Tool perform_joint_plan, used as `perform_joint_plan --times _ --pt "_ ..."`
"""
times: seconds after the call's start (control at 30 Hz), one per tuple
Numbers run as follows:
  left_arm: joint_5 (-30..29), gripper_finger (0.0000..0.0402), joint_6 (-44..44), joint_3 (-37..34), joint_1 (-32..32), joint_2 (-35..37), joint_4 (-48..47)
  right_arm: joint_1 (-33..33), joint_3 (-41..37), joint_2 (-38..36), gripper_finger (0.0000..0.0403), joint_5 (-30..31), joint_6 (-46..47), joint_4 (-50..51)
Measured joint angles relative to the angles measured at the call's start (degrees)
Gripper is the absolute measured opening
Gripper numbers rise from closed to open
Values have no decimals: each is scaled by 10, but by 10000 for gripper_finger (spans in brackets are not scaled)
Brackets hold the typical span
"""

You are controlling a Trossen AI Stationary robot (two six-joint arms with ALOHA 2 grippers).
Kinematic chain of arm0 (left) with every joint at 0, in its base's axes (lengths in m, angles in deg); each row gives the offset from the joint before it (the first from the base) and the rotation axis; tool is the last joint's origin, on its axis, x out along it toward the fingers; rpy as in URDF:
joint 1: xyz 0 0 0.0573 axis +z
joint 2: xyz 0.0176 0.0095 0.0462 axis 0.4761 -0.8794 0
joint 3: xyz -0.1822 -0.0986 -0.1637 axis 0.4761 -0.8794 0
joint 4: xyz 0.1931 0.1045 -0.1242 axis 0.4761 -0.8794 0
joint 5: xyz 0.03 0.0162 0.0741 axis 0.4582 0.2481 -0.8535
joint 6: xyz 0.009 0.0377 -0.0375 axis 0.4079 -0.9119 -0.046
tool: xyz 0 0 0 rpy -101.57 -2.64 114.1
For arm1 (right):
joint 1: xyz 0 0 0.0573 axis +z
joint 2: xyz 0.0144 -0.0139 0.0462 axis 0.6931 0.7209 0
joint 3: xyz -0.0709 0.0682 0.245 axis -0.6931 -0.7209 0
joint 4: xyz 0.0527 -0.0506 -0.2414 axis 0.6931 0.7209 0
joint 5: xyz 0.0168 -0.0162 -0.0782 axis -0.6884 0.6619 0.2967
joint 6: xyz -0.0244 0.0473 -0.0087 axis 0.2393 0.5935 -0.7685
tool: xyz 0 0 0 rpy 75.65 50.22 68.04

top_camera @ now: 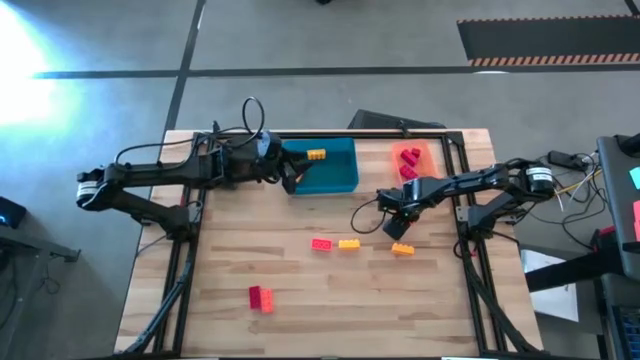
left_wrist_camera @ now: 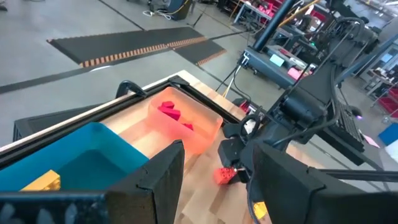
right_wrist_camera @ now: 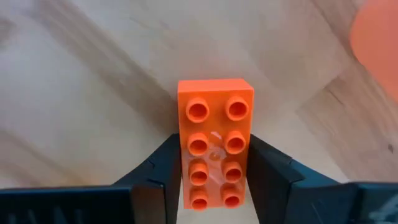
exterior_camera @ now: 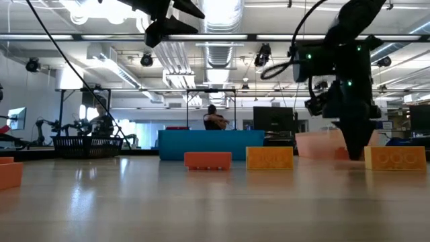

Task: Sort & place blocks by color
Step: Put the orange game piece into the black bin

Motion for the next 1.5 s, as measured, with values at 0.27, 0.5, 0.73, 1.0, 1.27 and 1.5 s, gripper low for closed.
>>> perform_joint_plan --times 0.27,0.5,0.73,1.0,1.27,1.5 --pt "4 173 14 1 -1 1 38 0 86 -91 127 -55 -9 -29" --pt "8 173 14 1 -8 0 94 0 142 -132 127 -77 -81 -318" --pt "27 173 8 1 -26 -1 195 0 137 -130 127 -126 -122 -583" --pt "43 174 9 -1 -44 -1 221 0 137 -112 127 -143 -152 -645" --pt "43 190 -7 -3 -52 -3 221 0 137 -112 127 -146 -175 -657" --pt "48 264 -4 -3 -53 -42 222 0 137 -111 127 -146 -172 -657"
